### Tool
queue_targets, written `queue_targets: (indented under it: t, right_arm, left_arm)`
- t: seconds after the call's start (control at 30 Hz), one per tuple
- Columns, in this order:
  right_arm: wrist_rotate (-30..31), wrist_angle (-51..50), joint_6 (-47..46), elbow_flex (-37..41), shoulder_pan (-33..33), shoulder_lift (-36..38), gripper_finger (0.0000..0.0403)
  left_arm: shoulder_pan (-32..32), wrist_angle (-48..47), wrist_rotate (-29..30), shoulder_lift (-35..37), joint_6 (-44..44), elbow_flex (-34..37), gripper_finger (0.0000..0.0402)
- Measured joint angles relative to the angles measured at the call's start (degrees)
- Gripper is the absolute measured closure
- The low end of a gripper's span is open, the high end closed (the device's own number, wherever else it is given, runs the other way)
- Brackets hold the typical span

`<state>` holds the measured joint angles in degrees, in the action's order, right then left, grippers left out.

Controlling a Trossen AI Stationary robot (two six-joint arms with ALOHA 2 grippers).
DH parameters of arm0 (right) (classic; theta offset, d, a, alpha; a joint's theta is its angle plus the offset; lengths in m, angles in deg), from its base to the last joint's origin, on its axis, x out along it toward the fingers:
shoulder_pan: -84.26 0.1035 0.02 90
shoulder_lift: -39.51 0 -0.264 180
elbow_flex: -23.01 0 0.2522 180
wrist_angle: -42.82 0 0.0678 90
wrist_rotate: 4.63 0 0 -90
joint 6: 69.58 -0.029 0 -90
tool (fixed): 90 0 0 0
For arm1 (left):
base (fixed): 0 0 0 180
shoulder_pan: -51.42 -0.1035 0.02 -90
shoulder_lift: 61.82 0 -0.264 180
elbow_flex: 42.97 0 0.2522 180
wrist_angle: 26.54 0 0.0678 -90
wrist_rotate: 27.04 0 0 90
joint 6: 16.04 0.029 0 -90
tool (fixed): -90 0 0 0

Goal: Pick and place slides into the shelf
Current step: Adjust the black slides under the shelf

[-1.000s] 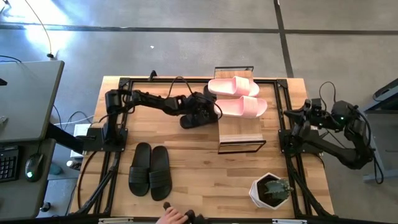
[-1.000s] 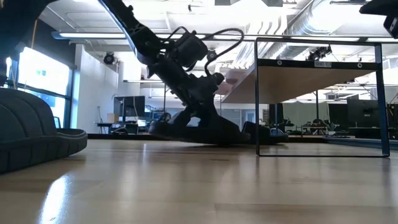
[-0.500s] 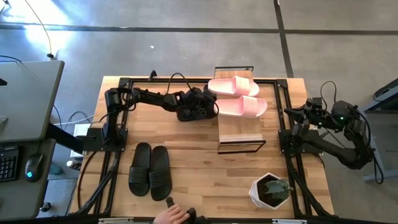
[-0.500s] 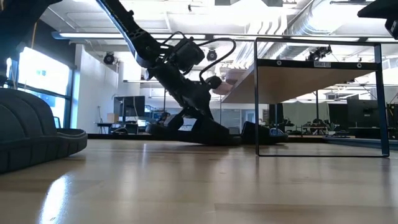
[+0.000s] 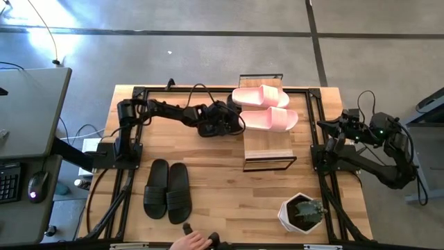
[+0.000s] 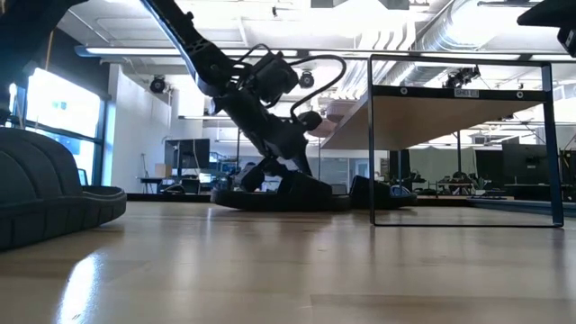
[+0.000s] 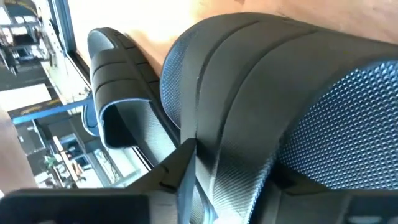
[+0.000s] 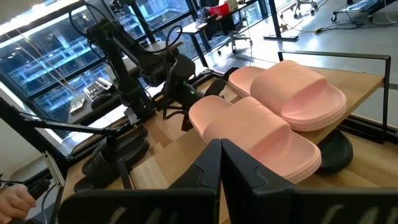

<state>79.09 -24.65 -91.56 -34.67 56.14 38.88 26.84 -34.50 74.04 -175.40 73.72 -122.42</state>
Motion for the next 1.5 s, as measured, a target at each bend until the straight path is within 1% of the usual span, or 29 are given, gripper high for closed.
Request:
queue_targets:
  t: [0.17,0.33,0.5,0.63,0.73,0.8,0.9,1.0,1.1,1.13,1.2,1.27,1.33,1.4,1.43,1.5]
  right_arm:
    - [-0.1,0.0,0.0,0.0,0.0,0.0,0.0403]
    - [-0.3,0.0,0.2,0.0,0.0,0.0,0.0403]
    - [-0.7,0.0,0.4,0.0,0.0,0.0,0.0403]
    - [-1.0,0.0,0.5,0.0,0.0,0.0,0.0403]
    - [-1.1,-0.1,0.6,0.0,0.0,0.0,0.0403]
    - [-1.1,0.0,1.0,0.0,0.0,0.0,0.0403]
    - [-1.4,0.0,1.4,0.0,0.0,0.0,0.0403]
    - [-2.2,-0.1,1.5,0.0,0.0,0.0,0.0403]
    - [-3.4,-0.1,1.5,0.0,0.0,0.0,0.0403]
    - [-3.6,-0.1,1.5,0.0,0.0,0.0,0.0403]
    - [-3.6,-0.3,1.5,0.0,0.0,0.0,0.0403]
    - [-3.6,-0.5,1.9,0.0,0.0,0.0,0.0403]
    - [-3.7,-0.5,2.6,0.0,0.0,0.0,0.0403]
    - [-3.8,-0.5,2.9,0.0,0.0,0.0,0.0403]
    - [-3.7,-0.5,3.0,0.0,0.0,0.0,0.0403]
    - [-3.8,-0.9,3.0,0.0,0.0,0.0,0.0403]
  left_arm:
    - [0.7,0.0,2.9,0.0,-2.0,0.0,0.0265]
    - [2.1,0.0,9.0,0.0,-3.3,0.0,0.0238]
    - [3.8,-0.5,12.9,0.9,-6.5,0.0,0.0224]
    - [4.9,-4.3,15.8,3.9,-9.6,0.0,0.0223]
    - [5.2,-8.4,17.7,6.7,-14.5,0.1,0.0222]
    - [5.2,-12.7,19.5,9.3,-19.2,0.1,0.0222]
    - [5.3,-19.4,21.6,13.0,-28.3,0.0,0.0222]
    - [6.1,-27.5,23.6,16.7,-40.5,0.0,0.0222]
    - [6.5,-37.8,22.1,20.5,-54.4,-0.1,0.0222]
    - [6.6,-41.8,19.8,21.6,-60.0,-0.1,0.0222]
    - [6.0,-48.2,13.7,23.3,-71.9,0.0,0.0224]
    - [4.6,-53.3,5.5,24.2,-83.3,0.0,0.0231]
    - [3.5,-55.9,-0.5,24.3,-92.5,0.0,0.0244]
    - [2.8,-57.3,-2.6,23.9,-100.4,0.4,0.0263]
    - [2.5,-57.9,-3.1,23.5,-102.6,0.7,0.0274]
    - [1.8,-59.3,-3.7,22.3,-103.6,1.2,0.0298]
